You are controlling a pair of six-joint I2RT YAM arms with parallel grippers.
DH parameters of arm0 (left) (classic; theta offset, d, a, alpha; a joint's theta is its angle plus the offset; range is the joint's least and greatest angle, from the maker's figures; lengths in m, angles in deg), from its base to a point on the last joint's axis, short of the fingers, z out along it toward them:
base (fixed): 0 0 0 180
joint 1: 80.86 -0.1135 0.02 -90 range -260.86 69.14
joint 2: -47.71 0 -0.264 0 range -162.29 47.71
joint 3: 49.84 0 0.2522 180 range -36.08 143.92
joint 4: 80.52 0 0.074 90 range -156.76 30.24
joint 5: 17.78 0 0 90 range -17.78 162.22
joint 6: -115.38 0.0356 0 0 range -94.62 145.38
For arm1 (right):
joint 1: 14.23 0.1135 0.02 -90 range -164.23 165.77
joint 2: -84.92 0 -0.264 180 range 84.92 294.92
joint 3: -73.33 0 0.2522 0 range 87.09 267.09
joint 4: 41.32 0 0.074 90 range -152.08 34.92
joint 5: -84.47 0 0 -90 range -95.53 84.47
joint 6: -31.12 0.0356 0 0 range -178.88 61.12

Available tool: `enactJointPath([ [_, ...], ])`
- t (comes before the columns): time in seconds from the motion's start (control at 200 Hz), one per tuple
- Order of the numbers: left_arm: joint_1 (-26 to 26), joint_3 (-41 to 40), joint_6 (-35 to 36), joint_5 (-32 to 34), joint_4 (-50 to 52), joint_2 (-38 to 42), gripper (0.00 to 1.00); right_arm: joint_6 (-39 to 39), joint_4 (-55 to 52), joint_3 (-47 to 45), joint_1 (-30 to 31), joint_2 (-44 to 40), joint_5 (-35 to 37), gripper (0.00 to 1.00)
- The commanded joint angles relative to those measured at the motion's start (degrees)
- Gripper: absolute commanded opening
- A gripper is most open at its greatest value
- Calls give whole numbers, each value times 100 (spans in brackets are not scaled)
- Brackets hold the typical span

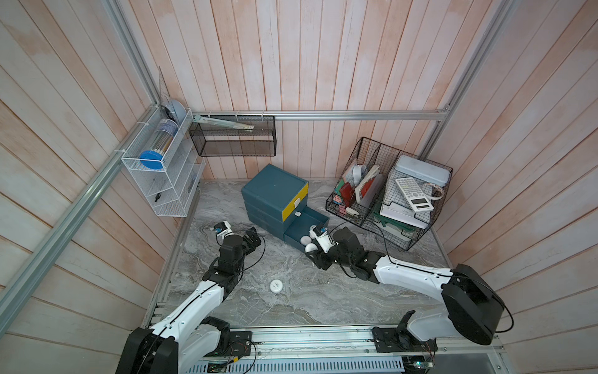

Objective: Put the bluetooth earphones in the drawer according to color
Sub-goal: Place the bluetooth earphone in the drawer, then pick up the Bluetooth earphone from the center of the board.

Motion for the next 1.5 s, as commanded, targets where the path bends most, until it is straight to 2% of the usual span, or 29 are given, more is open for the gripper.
enactJointPath([
  [0.0,-29,-118,-55,-118,-148,115,100,494,563,-50,-262,-118,63,52],
  [0.175,-29,-127,-67,-153,-110,205,100,694,202,635,-862,408,132,50],
  [0.33,-32,-133,-65,-153,-76,309,100,673,75,1233,-1155,975,127,50],
  [0.745,-43,-144,-82,-197,-56,402,100,556,-256,2803,-1328,2705,-393,51],
  [0.93,-42,-144,-82,-215,-35,449,100,603,-335,3226,-1423,3192,-892,55],
  [1.205,-40,-142,-82,-233,-32,483,100,632,-463,3321,-1483,3116,-1037,75],
  [1.495,-43,-144,-82,-267,-21,523,100,682,-641,2844,-1487,2221,-1151,81],
])
